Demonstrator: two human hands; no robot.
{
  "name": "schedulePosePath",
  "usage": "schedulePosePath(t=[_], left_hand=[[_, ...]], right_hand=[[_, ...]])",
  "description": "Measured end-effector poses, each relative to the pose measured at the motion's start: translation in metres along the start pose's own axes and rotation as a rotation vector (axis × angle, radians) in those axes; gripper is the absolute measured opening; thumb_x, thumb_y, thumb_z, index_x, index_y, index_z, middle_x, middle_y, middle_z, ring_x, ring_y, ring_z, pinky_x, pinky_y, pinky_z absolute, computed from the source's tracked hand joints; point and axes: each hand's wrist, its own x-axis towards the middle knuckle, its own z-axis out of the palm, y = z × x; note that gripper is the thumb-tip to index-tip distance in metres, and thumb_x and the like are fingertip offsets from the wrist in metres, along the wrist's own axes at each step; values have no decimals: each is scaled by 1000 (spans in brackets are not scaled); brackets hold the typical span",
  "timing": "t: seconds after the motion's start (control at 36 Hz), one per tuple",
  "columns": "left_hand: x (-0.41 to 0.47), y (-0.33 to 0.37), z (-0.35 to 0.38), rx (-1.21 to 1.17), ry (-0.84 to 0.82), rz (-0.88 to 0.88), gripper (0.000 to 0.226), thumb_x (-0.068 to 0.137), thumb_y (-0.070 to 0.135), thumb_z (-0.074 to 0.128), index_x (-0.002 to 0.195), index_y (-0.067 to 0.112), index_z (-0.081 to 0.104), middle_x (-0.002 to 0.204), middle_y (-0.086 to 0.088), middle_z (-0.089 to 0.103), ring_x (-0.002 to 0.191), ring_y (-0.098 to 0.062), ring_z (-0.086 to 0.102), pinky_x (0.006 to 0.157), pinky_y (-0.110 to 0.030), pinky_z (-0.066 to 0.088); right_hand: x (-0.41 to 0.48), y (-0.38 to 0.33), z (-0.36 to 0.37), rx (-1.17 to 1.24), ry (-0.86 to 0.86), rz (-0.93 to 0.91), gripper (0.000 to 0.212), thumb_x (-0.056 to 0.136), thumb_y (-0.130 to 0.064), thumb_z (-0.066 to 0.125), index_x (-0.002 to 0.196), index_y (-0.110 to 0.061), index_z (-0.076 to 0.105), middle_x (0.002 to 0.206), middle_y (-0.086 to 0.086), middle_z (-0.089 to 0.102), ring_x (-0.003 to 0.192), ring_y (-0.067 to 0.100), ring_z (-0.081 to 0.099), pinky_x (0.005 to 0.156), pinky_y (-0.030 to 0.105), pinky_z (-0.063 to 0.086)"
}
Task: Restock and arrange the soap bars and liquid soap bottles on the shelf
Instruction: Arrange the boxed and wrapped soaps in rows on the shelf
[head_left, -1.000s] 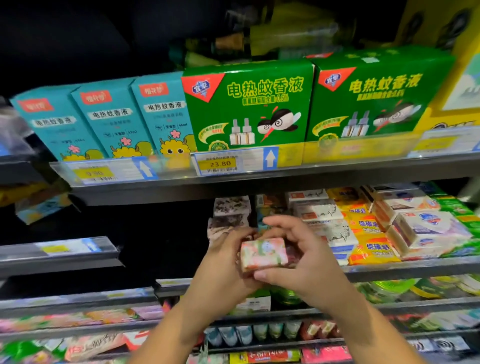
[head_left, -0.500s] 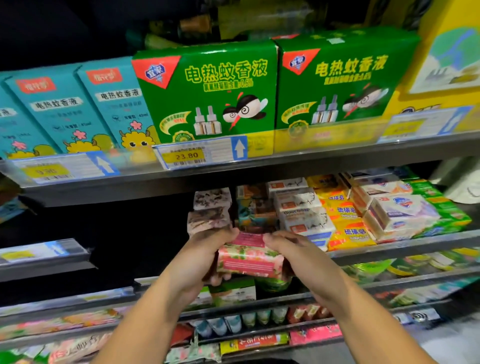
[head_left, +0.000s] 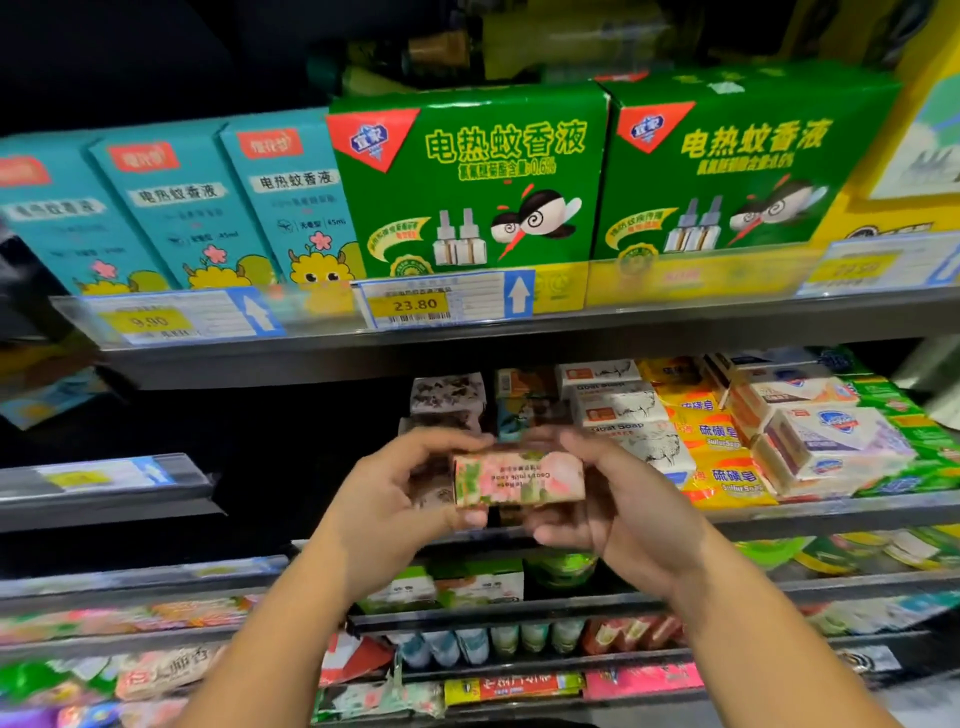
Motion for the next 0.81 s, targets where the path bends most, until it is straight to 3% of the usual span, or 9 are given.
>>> schedulePosePath(t=[0.14,0.25,0.33,0.42,0.53,0.58,0.64,0.72,0.81], left_hand=[[-10,-3,-15,331,-171,48,77,71,52,83,137,59,43,142,33,42,138,6,35,113,-16,32],[-14,-10,-16,620,2,107,76,70,81,60,138,55,42,142,32,34,137,6,29,113,-8,18],[-18,-14,-26,703,48,135,82,79,77,54,144,27,48,130,21,40,123,2,37,105,0,18],[-25,-26,-41,732,69,111,78,86,63,58,148,18,42,134,13,39,127,-4,38,110,-10,25],[-42,-51,-48,662,205,-61,68,90,30,72,149,18,40,135,10,39,131,-9,39,109,-31,38],[-50,-64,-49,634,261,-128,67,92,25,70,150,17,38,136,8,38,128,-11,41,107,-30,40],[-54,-77,-49,646,289,-177,66,93,26,68,150,15,38,136,4,38,125,-14,43,105,-28,40],[-54,-91,-49,683,309,-225,63,95,25,64,150,10,38,136,0,38,123,-16,43,103,-23,33],[-49,-106,-55,732,309,-261,59,96,19,64,150,8,40,140,-10,39,126,-22,42,104,-23,29]], right_hand=[[12,8,9,-117,30,-119,30,88,2,61,109,-17,71,114,13,71,98,34,72,63,38,63],[22,16,25,-205,-45,-172,41,90,8,58,114,-24,68,112,11,72,96,27,73,67,37,61],[36,24,36,-349,-90,-206,44,85,-5,71,112,-38,65,110,5,73,102,23,71,83,45,60],[53,26,40,-581,-106,-231,39,84,-24,77,115,-42,60,114,-3,71,108,15,67,92,38,57],[71,20,36,-1103,33,-336,18,97,-43,57,114,-47,59,106,-18,66,100,4,62,72,7,44],[81,22,32,-1363,111,-399,29,99,-48,51,127,-46,55,117,-10,64,108,11,60,77,16,46],[94,30,29,-1532,89,-431,42,101,-46,46,142,-38,47,143,-2,52,130,19,49,97,26,44],[114,51,23,-1671,-8,-411,57,103,-48,39,156,-35,24,166,-5,11,152,19,12,122,32,20],[127,70,15,-1779,-33,-435,71,94,-63,11,158,-33,14,167,-4,-5,154,17,-7,123,32,-8]])
